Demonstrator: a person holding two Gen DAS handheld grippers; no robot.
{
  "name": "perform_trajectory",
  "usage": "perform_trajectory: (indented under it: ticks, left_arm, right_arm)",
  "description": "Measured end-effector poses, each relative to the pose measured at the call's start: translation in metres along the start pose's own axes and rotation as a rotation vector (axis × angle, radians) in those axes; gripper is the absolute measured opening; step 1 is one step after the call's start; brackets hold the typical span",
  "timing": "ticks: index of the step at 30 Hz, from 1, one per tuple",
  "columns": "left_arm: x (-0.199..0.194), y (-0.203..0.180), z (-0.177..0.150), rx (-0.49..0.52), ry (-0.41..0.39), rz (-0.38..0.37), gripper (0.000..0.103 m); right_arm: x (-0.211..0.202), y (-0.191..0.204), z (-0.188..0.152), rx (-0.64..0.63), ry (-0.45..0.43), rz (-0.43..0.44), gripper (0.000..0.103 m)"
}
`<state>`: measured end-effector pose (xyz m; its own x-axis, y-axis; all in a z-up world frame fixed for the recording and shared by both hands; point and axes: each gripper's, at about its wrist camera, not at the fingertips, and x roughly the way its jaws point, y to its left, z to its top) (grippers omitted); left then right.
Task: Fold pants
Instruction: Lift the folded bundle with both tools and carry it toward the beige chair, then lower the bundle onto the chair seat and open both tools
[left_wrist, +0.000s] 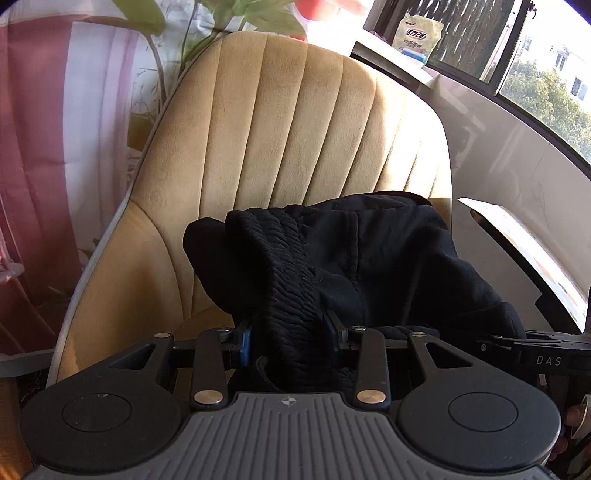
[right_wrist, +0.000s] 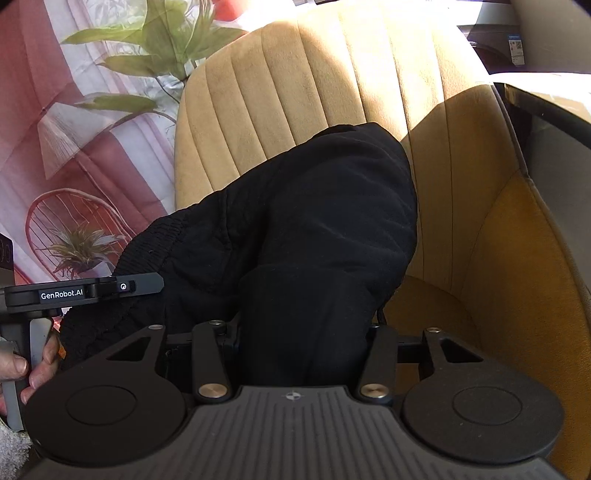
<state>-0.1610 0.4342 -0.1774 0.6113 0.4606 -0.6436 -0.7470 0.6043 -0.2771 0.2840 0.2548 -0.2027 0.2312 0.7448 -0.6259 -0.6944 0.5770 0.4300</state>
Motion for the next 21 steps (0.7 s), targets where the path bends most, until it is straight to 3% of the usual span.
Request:
perform_trajectory:
  ticks: [6, 9, 12, 17, 21]
  left_arm:
    - [0.052, 0.005, -0.034, 0.019, 0.123, 0.042, 0.038]
    - [0.085, -0.005, -0.051, 0.053, 0.19, 0.104, 0.038]
    - [0.092, -0.013, -0.06, 0.112, 0.197, 0.152, 0.042]
    - [0.085, -0.005, -0.052, 0.042, 0.214, 0.142, 0.042]
    - [0.066, -0.021, -0.048, 0.089, 0.152, 0.139, 0.039]
  right_arm:
    - [0.052, -0.039, -0.039, 0.029, 0.156, -0.106, 0.05]
    - [0.065, -0.057, -0.059, 0.02, 0.245, -0.166, 0.053]
    - [0.061, -0.069, -0.065, 0.087, 0.235, -0.139, 0.057]
    - [0.057, -0.064, -0.065, 0.073, 0.228, -0.153, 0.056]
    - [0.05, -0.059, -0.065, 0.103, 0.178, -0.154, 0.054]
